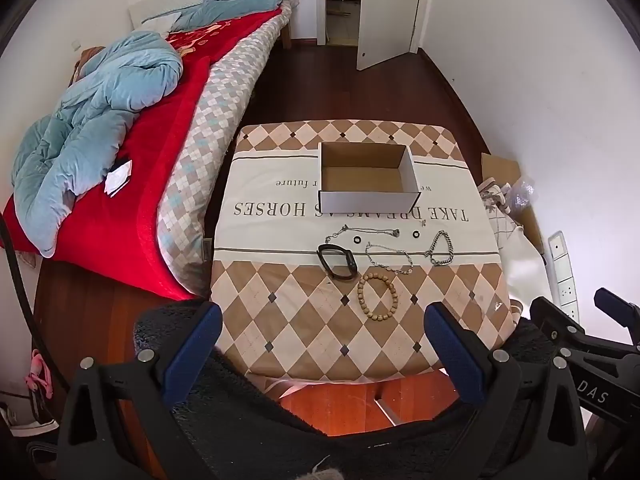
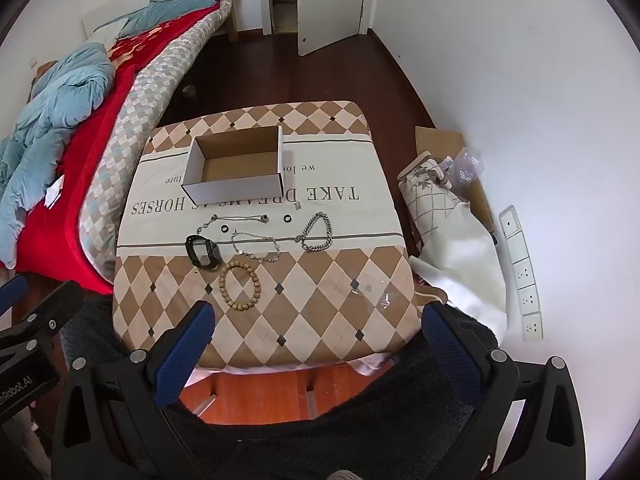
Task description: Organize jewelry
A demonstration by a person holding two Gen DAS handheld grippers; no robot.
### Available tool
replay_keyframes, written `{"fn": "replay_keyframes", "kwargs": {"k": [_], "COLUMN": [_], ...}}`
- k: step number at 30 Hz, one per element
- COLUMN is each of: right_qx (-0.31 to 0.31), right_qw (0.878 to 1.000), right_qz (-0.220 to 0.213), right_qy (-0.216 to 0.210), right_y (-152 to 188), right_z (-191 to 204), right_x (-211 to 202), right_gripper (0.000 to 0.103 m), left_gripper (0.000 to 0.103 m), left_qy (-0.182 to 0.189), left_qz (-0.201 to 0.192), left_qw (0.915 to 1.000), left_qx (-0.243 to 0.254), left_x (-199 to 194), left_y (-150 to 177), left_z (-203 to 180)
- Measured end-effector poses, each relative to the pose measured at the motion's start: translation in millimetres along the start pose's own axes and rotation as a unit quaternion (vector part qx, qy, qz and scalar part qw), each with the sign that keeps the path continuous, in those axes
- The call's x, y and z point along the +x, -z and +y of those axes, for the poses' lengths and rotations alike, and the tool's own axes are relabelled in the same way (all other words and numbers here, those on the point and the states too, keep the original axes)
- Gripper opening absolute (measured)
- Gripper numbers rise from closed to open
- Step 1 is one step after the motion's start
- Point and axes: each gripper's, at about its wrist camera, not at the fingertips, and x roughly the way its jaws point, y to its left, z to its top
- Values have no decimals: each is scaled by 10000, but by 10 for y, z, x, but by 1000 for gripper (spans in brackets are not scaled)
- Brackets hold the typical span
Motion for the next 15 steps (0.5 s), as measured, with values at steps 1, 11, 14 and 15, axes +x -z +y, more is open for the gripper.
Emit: {"fn": "replay_keyframes", "kwargs": {"k": [1, 11, 14, 15], "right_qx": [-15, -21, -20, -31], "right_qw": [10000, 10000, 10000, 10000], "right_qz": [12, -27, -32, -41], "right_qy": [18, 25, 44, 49], "right_y": [1, 2, 2, 4], "right_z": [7, 56, 40, 37], "right_x": [-1, -29, -51, -46], "right_gripper": [103, 103, 103, 103], "left_gripper": [103, 103, 103, 103], "left_qy": [6, -60, -64, -56], "left_qz": [10, -24, -19, -26], "left_qw": [10000, 10000, 10000, 10000], "left_qx": [-6, 20, 3, 7], "left_x": [3, -13, -8, -16], "left_y": [0, 30, 21, 34], "left_z": [8, 93, 81, 92]}}
